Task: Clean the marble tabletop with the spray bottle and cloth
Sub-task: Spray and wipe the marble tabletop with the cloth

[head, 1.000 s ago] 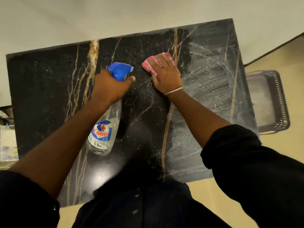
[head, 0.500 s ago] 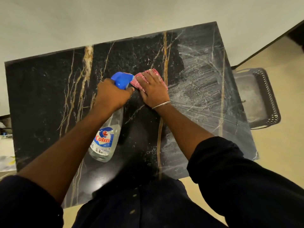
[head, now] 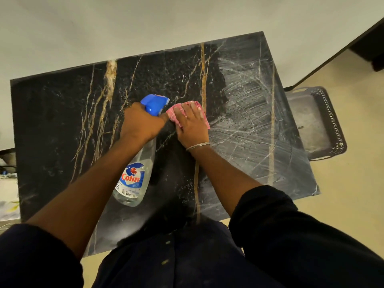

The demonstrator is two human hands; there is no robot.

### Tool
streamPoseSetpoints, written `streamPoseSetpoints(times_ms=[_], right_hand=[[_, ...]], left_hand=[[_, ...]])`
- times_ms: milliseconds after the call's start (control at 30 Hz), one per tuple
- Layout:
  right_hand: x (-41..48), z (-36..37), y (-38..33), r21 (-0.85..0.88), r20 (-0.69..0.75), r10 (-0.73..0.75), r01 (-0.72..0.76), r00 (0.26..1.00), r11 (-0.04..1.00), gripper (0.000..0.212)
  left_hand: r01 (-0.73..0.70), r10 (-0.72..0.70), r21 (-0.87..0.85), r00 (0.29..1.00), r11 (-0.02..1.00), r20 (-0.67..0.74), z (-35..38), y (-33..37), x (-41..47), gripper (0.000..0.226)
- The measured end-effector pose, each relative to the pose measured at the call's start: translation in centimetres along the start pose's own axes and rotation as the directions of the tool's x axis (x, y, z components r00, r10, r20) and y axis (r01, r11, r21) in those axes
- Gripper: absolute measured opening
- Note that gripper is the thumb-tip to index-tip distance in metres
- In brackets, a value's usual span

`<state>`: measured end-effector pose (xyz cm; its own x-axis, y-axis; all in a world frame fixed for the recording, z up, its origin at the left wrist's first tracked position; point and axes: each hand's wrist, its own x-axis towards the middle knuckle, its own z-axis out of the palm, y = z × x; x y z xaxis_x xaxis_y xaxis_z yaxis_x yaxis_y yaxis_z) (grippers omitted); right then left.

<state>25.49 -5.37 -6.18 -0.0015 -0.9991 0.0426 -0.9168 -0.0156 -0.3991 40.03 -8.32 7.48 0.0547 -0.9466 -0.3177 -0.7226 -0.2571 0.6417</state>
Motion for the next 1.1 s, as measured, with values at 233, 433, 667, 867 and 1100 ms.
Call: streamPoseSetpoints(times_ms=[233, 433, 667, 867, 1100], right_hand=[[-0.8, -2.4, 6.9, -0.121, -0.013, 0.003, -0.005, 1.000, 0.993, 0.056], [-2.5, -2.9, 5.0, -0.071, -0.074, 0.304, -0.309, 0.950, 0.948, 0.057], [-6.8, -0.6, 0.7, -0.055, 0.105, -0.102, 0.108, 0.989, 0.993, 0.060], [-6.9, -3.5, 7.7, -0.091, -0.017, 0.068, -0.070, 0.998, 0.993, 0.060], [-7.5, -2.5, 3.7, -0.056, -0.068, 0.321, -0.325, 0.945, 0.944, 0.058]], left_hand=[[0.017, -0.017, 0.020, 1.000, 1.000, 0.009, -0.4, 0.1, -1.2, 0.048], [-0.024, 0.025, 0.022, 1.000, 0.999, -0.010, -0.7, 0.3, -2.4, 0.045], [0.028, -0.028, 0.005, 0.999, 1.000, -0.026, 0.1, 0.8, -4.0, 0.050], [-0.002, 0.002, 0.054, 1.000, 0.999, 0.004, 0.4, 0.7, -5.1, 0.039], [-0.010, 0.009, 0.042, 1.000, 0.999, 0.021, 0.6, -0.1, -6.4, 0.038]])
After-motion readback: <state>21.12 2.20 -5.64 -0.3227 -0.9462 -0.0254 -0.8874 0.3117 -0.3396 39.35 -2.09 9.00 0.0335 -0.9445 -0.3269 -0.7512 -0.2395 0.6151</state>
